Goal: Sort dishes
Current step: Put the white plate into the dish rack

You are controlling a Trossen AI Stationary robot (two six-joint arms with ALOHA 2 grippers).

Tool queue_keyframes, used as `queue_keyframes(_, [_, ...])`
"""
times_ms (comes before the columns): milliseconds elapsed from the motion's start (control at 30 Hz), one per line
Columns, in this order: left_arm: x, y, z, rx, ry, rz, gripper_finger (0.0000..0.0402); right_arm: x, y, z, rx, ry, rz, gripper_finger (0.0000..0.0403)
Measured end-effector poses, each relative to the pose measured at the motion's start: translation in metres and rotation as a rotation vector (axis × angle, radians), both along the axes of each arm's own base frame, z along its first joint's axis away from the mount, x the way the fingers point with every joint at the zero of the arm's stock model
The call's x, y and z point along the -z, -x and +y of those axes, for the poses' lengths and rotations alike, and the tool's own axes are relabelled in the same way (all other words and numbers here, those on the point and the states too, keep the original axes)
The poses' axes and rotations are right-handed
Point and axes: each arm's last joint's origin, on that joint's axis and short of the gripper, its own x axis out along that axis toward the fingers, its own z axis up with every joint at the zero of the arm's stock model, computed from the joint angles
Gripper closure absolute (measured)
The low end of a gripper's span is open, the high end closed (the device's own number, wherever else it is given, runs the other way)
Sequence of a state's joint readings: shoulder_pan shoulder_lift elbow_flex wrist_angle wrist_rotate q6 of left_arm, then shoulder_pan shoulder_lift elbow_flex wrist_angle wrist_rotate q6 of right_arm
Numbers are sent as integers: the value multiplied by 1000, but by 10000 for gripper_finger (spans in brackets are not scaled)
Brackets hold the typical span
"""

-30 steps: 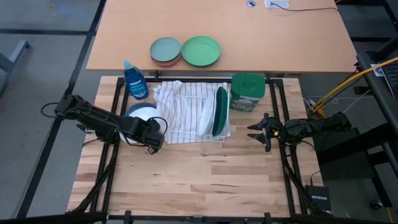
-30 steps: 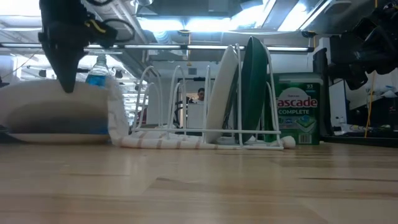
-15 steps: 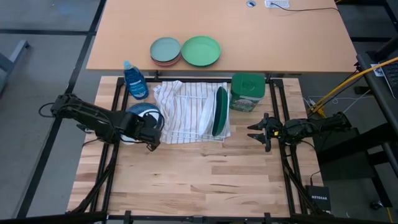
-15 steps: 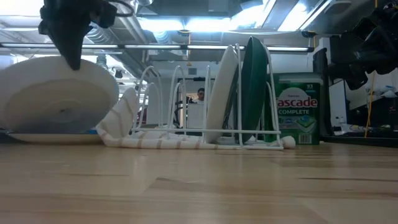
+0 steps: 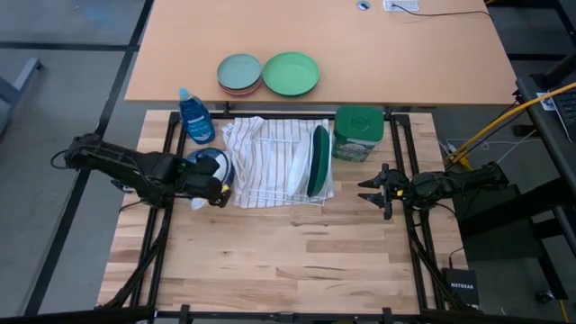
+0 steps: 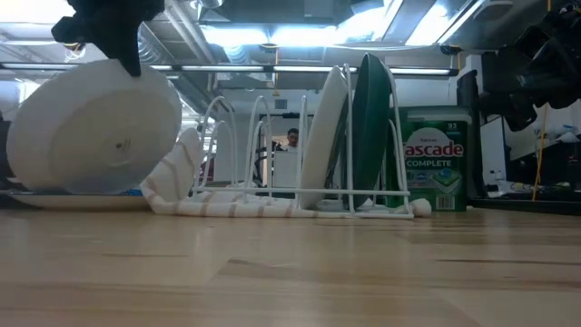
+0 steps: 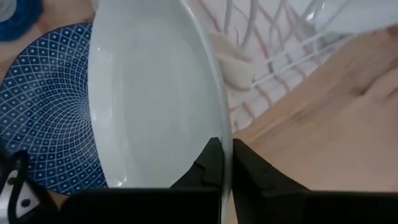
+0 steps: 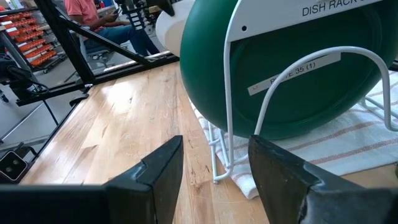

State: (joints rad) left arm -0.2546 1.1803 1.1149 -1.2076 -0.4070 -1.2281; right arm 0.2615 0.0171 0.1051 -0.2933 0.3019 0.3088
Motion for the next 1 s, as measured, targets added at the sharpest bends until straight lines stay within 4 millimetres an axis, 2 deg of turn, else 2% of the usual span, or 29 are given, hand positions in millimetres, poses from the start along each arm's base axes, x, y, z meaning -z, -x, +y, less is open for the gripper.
queue_keyframes(500, [-32, 36, 12, -111, -4, -267, 401, 0, 0, 0, 0, 0, 0, 217])
queue_keyframes(1000, [-64, 66, 20, -92, 68, -582, 401, 0, 0, 0, 0, 0, 0, 217])
